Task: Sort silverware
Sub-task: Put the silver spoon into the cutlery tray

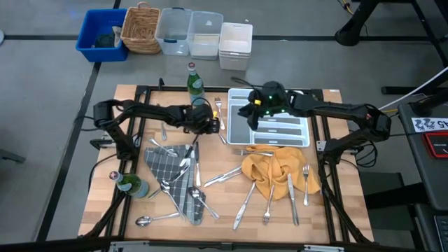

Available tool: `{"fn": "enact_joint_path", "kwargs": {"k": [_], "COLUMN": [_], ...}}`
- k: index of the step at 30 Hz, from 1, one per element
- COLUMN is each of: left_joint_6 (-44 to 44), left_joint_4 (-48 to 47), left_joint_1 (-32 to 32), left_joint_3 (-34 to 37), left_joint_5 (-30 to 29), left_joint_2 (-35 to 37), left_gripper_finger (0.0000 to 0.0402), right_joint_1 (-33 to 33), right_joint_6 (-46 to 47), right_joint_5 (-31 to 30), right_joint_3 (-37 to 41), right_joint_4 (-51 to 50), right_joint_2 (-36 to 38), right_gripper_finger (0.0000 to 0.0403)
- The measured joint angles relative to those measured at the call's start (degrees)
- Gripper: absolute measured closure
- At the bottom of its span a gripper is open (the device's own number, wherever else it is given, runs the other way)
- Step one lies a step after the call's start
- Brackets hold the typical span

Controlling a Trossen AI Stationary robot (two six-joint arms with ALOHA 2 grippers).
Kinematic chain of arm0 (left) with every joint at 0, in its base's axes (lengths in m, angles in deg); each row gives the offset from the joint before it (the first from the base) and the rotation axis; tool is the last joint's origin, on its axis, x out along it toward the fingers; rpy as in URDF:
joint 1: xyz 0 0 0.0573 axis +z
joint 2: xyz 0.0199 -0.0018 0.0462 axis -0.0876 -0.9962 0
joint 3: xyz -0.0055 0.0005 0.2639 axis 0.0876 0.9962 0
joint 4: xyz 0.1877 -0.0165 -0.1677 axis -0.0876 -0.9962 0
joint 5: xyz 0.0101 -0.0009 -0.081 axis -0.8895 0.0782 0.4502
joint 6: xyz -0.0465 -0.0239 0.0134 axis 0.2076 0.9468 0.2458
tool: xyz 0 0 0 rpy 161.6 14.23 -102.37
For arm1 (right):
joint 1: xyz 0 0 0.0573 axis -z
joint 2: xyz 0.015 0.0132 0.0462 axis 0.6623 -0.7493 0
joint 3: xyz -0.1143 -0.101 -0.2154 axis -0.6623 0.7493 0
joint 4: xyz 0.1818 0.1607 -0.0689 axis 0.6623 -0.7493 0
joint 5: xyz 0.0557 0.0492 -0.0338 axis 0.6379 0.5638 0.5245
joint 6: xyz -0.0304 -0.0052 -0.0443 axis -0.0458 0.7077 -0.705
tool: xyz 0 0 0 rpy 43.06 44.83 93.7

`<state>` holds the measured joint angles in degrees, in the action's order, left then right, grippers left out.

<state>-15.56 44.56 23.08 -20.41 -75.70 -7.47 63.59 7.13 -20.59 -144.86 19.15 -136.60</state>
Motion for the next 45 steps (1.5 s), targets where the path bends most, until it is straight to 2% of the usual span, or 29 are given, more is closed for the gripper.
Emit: {"fn": "enact_joint_path", "kwargs": {"k": [7,13,23,38,41,45], "left_joint_6": [4.0,5.8,10.8,15.4,15.4,13.9], "left_joint_4": [4.4,9.6,11.0,11.6,11.5,11.1], "left_joint_1": [1.9,2.1,3.5,6.4,6.6,6.5], "left_joint_3": [0.0,0.0,0.0,-0.1,-0.1,0.0], "left_joint_5": [0.2,0.4,0.5,0.8,0.5,0.0], "left_joint_2": [-4.1,-5.4,-8.3,-8.7,-8.7,-8.8], "left_gripper_finger": [0.0286,0.0286,0.0286,0.0287,0.0299,0.0337], "right_joint_1": [-3.6,-3.8,-3.7,-3.7,-3.7,-3.7], "right_joint_6": [0.0,-0.2,-0.7,-0.8,-0.8,-0.8], "right_joint_5": [-4.1,-4.9,-5.5,-5.4,-5.4,-5.4], "right_joint_3": [0.0,0.0,0.0,0.0,0.0,0.0], "right_joint_4": [0.8,0.7,0.7,0.7,0.7,0.7], "right_joint_2": [0.0,0.0,0.0,0.0,0.0,0.0], "right_gripper_finger": [0.0309,0.0309,0.0309,0.0309,0.0309,0.0309]}}
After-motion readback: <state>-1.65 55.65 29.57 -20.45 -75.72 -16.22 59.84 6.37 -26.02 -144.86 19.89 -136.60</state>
